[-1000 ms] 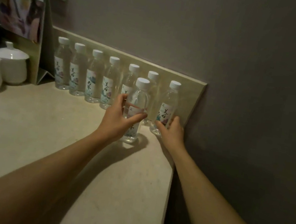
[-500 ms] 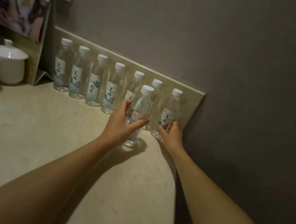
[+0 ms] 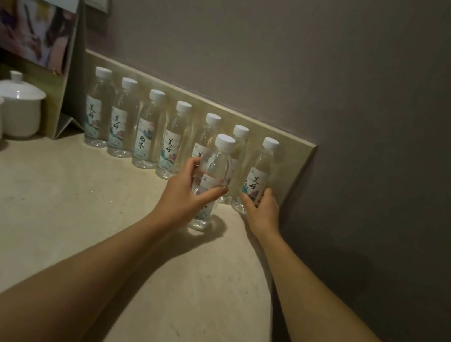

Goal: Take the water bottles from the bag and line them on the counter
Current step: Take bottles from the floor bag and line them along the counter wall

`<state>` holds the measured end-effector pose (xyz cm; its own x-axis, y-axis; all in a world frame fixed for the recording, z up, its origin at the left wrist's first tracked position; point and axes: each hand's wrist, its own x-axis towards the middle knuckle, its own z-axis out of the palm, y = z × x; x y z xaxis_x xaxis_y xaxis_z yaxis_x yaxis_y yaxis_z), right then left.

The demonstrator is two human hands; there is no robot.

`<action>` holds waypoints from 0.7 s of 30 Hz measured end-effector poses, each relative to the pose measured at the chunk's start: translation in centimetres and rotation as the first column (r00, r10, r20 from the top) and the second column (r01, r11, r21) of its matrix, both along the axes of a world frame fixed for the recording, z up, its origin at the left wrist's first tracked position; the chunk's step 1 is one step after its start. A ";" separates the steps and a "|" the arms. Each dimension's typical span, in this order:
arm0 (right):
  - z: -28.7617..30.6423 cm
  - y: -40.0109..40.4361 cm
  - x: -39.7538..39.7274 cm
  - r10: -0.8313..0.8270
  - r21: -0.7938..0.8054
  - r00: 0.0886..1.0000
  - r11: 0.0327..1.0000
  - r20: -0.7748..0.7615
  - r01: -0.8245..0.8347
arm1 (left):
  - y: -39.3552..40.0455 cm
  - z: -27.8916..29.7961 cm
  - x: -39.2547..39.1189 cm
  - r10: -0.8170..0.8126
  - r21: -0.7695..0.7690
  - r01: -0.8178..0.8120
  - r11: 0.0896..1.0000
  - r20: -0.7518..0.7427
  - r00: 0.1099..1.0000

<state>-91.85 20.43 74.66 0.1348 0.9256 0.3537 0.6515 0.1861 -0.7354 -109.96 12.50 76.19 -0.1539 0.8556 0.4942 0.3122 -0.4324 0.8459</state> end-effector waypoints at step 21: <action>-0.3 -0.6 0.0 -0.012 0.011 0.998 1.000 0.060 0.012 | -0.2 0.2 0.0 -0.012 -0.036 0.011 0.999 -0.014 1.000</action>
